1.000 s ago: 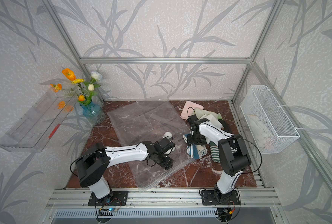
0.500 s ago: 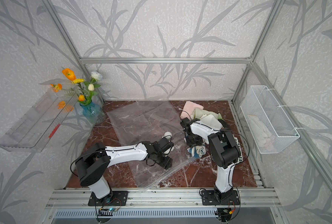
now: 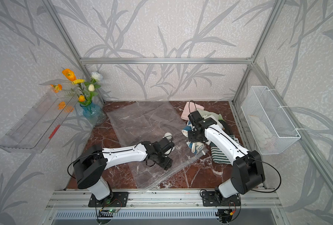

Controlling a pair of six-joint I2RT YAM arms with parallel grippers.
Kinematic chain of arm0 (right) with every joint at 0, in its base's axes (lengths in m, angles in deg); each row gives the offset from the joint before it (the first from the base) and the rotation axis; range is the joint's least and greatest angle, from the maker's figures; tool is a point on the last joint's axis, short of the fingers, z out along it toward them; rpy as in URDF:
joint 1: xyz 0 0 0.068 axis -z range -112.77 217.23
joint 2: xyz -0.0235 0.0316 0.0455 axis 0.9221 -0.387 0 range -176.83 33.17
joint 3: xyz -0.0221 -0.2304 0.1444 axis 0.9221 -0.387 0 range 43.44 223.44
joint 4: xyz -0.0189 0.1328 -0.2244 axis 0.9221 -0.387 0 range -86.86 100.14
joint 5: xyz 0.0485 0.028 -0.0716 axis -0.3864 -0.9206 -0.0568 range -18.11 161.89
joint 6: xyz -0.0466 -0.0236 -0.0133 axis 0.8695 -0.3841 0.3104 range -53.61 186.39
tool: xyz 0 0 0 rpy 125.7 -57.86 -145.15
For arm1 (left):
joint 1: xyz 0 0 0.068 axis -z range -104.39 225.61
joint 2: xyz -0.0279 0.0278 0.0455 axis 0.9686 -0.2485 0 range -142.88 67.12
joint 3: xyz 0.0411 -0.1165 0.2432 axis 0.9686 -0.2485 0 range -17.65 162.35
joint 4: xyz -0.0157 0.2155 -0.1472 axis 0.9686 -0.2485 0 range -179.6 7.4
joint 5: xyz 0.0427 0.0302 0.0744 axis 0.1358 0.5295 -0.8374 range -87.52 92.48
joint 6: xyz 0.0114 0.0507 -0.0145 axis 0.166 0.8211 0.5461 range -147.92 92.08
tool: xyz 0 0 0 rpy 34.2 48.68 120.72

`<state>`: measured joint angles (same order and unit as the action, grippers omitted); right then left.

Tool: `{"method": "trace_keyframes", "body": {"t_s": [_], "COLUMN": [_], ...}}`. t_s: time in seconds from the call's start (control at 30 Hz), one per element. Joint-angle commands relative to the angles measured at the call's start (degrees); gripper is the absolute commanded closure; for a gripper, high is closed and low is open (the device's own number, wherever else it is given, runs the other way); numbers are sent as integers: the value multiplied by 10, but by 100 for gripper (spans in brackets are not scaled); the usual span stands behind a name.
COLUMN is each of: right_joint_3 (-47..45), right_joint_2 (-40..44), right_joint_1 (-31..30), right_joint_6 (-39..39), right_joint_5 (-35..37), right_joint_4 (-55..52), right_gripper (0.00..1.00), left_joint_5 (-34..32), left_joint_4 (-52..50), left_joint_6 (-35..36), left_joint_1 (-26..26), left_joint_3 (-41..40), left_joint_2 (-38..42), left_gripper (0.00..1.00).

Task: Place the folded towel into the vacuum bag
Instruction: Pick up the towel from the center of the board, then open the vacuum bag at the center of the board.

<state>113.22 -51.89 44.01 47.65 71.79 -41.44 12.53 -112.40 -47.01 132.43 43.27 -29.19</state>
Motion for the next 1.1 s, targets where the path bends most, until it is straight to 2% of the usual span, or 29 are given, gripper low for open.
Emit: {"method": "trace_keyframes", "body": {"t_s": [0.0,0.13,0.4,0.6,0.7,0.87,1.07], "right_joint_3": [-35,-48,-48,-49,-55,-69,-77], "right_joint_2": [16,14,-21,-26,-16,23,75], "right_joint_1": [28,54,56,57,58,59,59], "right_joint_6": [-2,-2,-2,6,10,12,23], "right_joint_5": [-47,-77,-100,-97,-92,-94,-107], "right_joint_4": [3,25,53,52,47,36,11], "right_gripper": [88,90,91,91,91,91,91], "left_joint_5": [14,-29,-119,-206,-231,-271,-344], "left_joint_4": [-9,-32,-67,-85,-80,-67,-82], "left_joint_6": [5,28,78,104,105,111,109], "left_joint_1": [31,48,77,83,84,82,64], "left_joint_3": [24,49,94,104,99,84,82], "left_joint_2": [20,-32,-87,-108,-96,-72,-50], "left_gripper": [17,15,16,34,48,76,100]}}
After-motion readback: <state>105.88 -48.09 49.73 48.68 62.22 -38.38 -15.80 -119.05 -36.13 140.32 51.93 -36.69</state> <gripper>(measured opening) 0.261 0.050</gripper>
